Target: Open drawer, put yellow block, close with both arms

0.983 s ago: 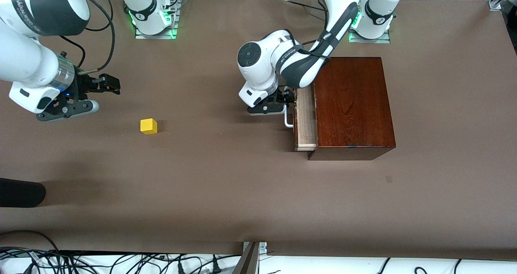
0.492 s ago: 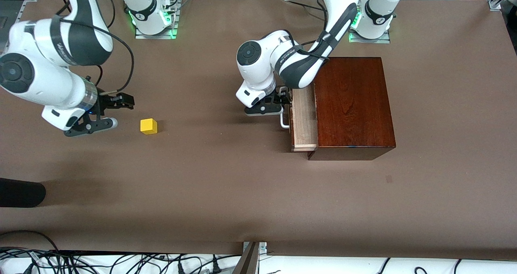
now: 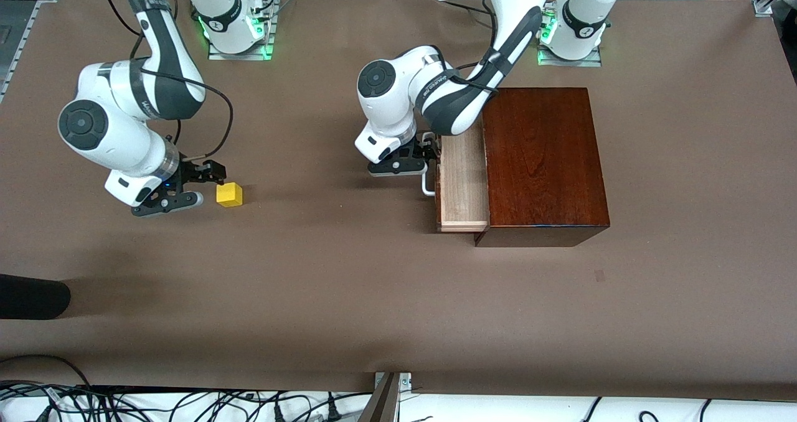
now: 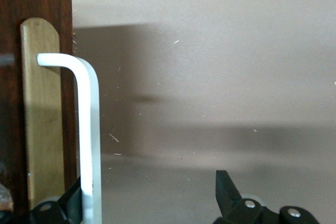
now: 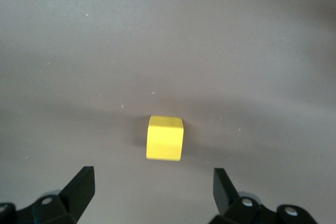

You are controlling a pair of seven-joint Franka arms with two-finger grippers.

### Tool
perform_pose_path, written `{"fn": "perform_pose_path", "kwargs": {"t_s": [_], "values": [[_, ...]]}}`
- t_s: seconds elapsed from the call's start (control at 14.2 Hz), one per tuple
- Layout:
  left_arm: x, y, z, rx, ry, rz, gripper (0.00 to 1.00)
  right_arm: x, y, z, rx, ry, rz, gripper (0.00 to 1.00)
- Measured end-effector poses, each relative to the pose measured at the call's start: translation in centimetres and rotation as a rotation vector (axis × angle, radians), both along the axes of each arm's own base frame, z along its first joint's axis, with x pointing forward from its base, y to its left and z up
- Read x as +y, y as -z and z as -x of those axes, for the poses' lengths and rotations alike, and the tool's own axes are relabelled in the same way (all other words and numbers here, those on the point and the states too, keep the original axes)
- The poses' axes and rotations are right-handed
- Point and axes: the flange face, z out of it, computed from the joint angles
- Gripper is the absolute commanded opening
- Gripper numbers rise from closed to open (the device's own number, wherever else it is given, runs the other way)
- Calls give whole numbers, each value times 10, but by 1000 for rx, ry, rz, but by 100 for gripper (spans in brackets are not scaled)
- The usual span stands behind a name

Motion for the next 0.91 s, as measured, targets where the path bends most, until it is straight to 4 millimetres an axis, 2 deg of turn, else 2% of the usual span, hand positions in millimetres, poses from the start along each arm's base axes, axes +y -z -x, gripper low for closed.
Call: {"fn": "perform_pose_path", "kwargs": {"t_s": [0.14,0.49,0.7,0.91], "values": [[-10,-1,0,-11,-3,18,100,-4,20,1,-14,10,-2,100],[-11,0,-1,-11,-6,17,100,-7,68,-2,-33,27,-6,100],[-11,-3,-2,-9,-8,14,100,-10,97,10,-81,28,-7,100],[-12,-23,-8,1,-23,-13,100,-13,116,24,-88,30,-5,100]]}}
